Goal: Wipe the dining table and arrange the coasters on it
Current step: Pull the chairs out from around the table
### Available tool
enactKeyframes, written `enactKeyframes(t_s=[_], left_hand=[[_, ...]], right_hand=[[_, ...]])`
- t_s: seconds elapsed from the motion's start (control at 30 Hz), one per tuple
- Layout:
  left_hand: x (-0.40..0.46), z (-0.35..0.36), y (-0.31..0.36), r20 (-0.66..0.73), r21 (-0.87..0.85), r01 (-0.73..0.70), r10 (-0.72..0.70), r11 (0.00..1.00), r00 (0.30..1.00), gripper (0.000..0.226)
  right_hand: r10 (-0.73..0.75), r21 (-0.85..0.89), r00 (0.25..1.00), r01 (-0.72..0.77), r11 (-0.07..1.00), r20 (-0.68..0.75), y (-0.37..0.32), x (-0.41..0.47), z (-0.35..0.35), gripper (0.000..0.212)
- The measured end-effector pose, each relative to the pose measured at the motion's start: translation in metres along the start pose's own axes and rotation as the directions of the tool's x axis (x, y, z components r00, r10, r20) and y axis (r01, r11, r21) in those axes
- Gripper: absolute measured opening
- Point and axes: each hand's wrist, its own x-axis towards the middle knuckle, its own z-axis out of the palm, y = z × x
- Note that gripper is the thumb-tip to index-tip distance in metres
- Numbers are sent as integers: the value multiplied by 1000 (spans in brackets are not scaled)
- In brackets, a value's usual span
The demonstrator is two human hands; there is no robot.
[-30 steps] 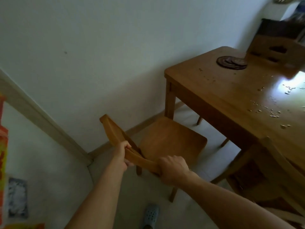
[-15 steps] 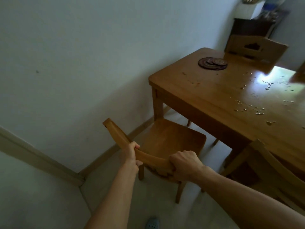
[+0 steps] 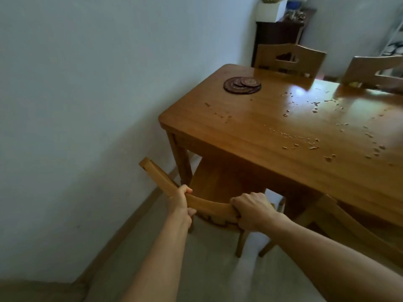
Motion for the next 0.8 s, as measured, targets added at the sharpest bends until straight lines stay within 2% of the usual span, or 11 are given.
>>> enactKeyframes(t_s=[0.47, 0.8], left_hand=[[47, 71, 59, 91, 111, 14, -24, 994, 996, 14], [57, 84, 76, 73, 109, 8, -16, 994, 997, 13]], right_hand=[[179, 119, 979, -167, 979, -101, 48, 55, -21, 16], [224, 133, 966, -207, 969, -130, 53, 70, -21, 18]])
